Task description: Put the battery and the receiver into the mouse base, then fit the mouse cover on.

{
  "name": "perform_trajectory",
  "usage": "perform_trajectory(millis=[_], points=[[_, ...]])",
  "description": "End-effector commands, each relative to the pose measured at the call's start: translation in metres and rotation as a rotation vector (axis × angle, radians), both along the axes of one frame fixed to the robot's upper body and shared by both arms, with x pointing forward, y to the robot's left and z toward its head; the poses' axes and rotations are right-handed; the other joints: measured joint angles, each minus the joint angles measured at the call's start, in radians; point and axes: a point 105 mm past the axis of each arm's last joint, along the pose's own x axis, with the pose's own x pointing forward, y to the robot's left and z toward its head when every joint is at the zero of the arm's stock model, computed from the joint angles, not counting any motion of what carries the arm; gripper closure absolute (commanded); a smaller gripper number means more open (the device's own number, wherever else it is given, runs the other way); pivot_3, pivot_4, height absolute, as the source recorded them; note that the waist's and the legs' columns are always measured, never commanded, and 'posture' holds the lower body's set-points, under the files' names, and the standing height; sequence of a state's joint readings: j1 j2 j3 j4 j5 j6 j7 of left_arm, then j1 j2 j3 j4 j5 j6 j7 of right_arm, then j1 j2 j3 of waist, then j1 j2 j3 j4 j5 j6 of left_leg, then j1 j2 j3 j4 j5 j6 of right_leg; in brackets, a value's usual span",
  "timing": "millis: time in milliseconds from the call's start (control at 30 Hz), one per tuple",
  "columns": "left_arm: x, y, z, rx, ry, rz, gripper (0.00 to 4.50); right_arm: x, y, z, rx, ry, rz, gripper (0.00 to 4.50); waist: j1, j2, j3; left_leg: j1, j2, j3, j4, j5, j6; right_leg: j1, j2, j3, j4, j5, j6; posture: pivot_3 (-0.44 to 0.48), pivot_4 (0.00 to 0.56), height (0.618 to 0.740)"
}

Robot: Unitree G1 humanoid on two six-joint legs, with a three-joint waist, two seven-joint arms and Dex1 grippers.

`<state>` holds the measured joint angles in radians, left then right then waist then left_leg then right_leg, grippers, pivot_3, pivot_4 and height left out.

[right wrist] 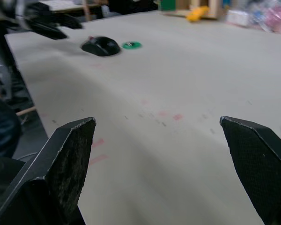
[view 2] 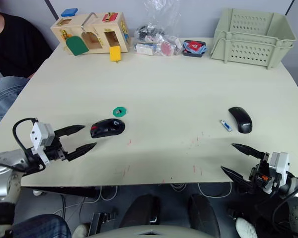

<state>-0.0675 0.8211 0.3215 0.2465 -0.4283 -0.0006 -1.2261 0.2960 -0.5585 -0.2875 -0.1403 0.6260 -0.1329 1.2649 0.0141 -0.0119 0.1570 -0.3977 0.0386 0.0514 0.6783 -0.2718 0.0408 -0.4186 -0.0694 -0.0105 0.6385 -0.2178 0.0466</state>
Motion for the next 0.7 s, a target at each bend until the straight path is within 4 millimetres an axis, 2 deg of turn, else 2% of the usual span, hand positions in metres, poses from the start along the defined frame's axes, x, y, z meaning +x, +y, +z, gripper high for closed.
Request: perform_trajectory(millis=[33, 333, 467, 700], points=[[0.01, 0.003, 0.008, 0.038, -0.008, -0.062, 0.0, -0.004, 0.008, 0.012, 0.005, -0.033, 0.058, 0.04, 0.001, 0.0, 0.0, 0.0, 0.0, 0.0, 0.0, 0.0, 0.0, 0.0, 0.0, 0.0, 0.0, 0.0, 0.0, 0.0, 0.15, 0.74], [0.043, -0.001, 0.016, 0.126, 0.003, -0.209, 0.0, -0.011, 0.016, 0.024, 0.026, -0.04, 0.116, 0.04, 0.001, -0.004, 0.002, 0.0, 0.0, 0.005, 0.0, 0.0, 0.0, 0.0, 0.001, 0.0, 0.001, 0.001, 0.0, 0.0, 0.15, 0.74], [0.056, -0.007, 0.012, 0.162, 0.028, -0.259, 0.0, -0.009, 0.015, 0.029, 0.017, -0.053, 0.109, 0.04, 0.001, -0.006, 0.003, 0.0, -0.001, 0.005, 0.001, 0.0, 0.0, 0.001, 0.002, 0.0, 0.002, 0.001, 0.0, 0.0, 0.15, 0.74], [0.062, -0.018, 0.001, 0.206, 0.082, -0.337, 0.0, -0.01, 0.019, 0.034, 0.018, -0.066, 0.117, 0.04, -0.001, -0.007, 0.003, 0.0, 0.0, 0.005, 0.002, 0.0, 0.0, 0.001, 0.002, 0.0, 0.002, 0.003, 0.004, 0.0, 0.15, 0.74]])
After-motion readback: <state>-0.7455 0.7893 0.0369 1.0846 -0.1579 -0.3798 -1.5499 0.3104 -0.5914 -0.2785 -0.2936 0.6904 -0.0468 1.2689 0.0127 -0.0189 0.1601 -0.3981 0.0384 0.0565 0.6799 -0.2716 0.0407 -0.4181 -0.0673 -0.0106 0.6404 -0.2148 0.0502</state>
